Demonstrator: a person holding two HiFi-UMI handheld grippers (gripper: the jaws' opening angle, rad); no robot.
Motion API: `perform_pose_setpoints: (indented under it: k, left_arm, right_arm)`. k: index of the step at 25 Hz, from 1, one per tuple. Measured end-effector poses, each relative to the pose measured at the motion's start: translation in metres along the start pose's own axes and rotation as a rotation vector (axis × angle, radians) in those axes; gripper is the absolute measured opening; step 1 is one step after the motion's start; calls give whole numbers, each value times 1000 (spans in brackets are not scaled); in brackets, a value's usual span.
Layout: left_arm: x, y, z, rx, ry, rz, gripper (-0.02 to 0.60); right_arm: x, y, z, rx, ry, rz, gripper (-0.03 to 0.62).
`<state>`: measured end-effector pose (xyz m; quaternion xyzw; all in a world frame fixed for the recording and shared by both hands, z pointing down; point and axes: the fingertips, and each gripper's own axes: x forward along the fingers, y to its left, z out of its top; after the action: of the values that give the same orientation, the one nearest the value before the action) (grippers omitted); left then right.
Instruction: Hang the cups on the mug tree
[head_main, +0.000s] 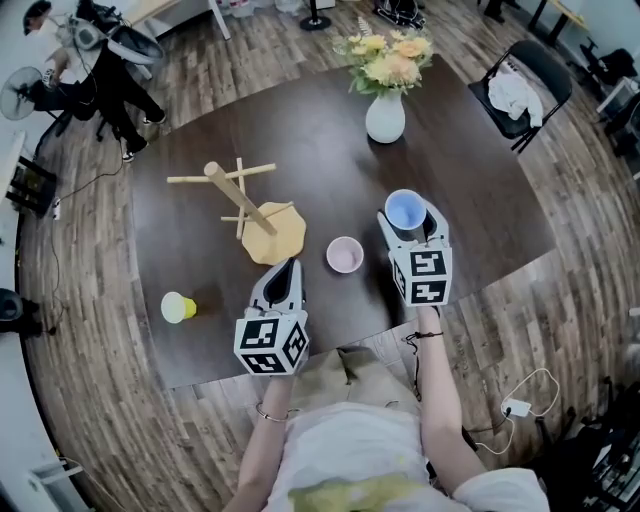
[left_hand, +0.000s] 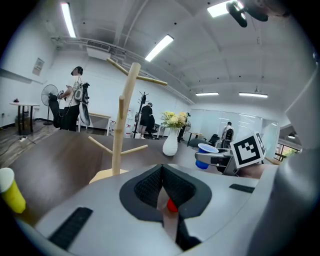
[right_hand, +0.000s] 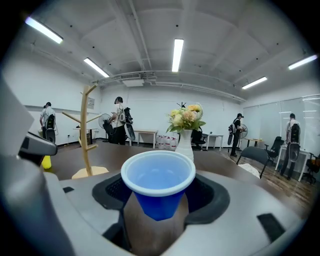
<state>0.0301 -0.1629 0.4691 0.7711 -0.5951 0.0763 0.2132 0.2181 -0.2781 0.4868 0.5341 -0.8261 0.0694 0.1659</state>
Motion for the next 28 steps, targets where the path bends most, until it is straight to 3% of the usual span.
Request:
perform_pose_setpoints:
  k: [10, 16, 28]
  left_arm:
    - [-14, 9, 21, -6, -66, 32, 23]
    - [-24, 18, 26, -9, -86, 37, 23]
    - [-45, 48, 36, 8, -77, -44, 23]
  right_arm:
    - [0, 37, 45, -99, -41, 85, 321]
    - [-2, 48, 66, -143, -50, 85, 321]
    - [1, 103, 117, -381, -26, 71, 321]
